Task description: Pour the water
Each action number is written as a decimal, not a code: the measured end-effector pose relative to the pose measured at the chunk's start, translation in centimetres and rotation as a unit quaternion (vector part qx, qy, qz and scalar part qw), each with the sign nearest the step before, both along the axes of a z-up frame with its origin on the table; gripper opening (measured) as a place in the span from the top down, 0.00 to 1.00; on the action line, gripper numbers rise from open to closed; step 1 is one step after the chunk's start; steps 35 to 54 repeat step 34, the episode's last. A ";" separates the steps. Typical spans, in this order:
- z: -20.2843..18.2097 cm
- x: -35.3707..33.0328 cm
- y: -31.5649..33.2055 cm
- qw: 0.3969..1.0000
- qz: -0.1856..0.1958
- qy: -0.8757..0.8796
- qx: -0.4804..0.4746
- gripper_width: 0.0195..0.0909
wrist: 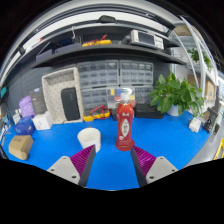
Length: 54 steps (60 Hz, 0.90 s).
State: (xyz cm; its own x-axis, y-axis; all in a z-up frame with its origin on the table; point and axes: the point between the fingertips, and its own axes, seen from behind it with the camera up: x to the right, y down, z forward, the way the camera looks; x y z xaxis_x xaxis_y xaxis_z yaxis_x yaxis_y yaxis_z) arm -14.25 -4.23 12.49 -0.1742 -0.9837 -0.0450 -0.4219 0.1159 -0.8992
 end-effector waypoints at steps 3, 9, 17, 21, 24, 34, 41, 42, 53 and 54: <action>1.3 -0.9 1.0 1.000 0.007 -0.008 0.002 0.28; 3.6 -2.3 3.0 0.999 0.027 -0.022 -0.004 0.28; 5.1 -4.0 5.0 0.998 0.046 -0.025 -0.017 0.28; 5.7 -4.6 5.8 0.998 0.056 -0.028 -0.018 0.28; 6.2 -4.9 6.5 0.997 0.062 -0.033 -0.017 0.28; 7.6 -5.7 6.7 0.997 0.064 -0.041 -0.020 0.27; 7.6 -5.7 6.7 0.997 0.064 -0.041 -0.020 0.27; 7.6 -5.7 6.7 0.997 0.064 -0.041 -0.020 0.27; 7.6 -5.7 6.7 0.997 0.064 -0.041 -0.020 0.27; 7.6 -5.7 6.7 0.997 0.064 -0.041 -0.020 0.27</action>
